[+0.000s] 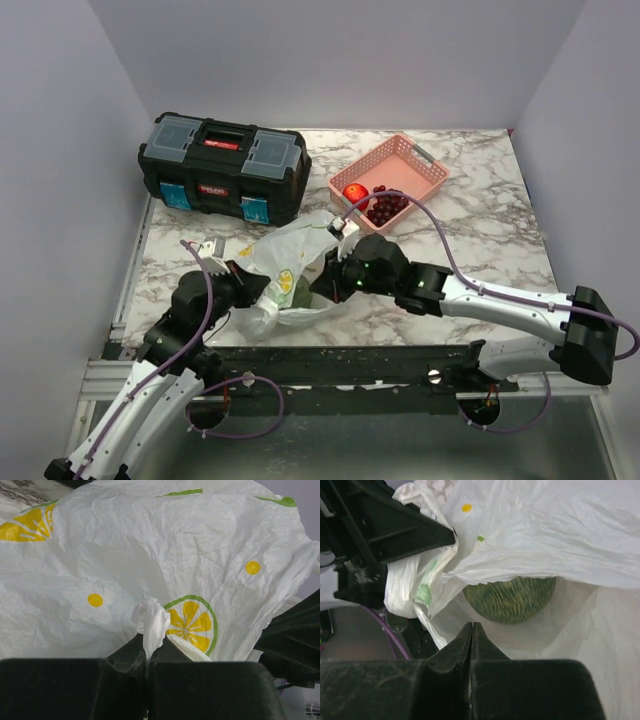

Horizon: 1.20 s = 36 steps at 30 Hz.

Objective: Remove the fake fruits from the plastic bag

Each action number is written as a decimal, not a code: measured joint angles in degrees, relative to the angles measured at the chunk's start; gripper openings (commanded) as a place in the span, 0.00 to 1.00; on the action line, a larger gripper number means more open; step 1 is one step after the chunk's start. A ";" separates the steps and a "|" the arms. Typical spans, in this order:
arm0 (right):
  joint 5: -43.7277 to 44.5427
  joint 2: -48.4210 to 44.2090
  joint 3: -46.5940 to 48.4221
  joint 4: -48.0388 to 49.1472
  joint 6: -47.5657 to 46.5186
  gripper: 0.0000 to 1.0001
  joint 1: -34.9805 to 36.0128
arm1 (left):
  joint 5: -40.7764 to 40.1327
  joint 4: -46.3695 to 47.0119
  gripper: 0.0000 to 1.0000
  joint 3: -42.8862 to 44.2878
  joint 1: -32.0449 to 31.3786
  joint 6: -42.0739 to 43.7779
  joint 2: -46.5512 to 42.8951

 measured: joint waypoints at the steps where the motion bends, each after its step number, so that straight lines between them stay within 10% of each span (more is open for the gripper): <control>1: -0.46 -0.02 -0.76 -0.24 -0.50 0.06 0.00 | 0.04 0.42 0.00 -0.66 0.00 -0.24 0.04; 27: 10.84 16.33 -1.73 15.21 12.37 0.79 -0.02 | -1.86 3.30 0.00 -12.52 0.00 -9.33 -11.80; 36: 11.98 20.46 3.82 15.28 13.94 0.82 -0.02 | -4.04 -0.96 0.00 -10.32 0.00 -8.22 -12.76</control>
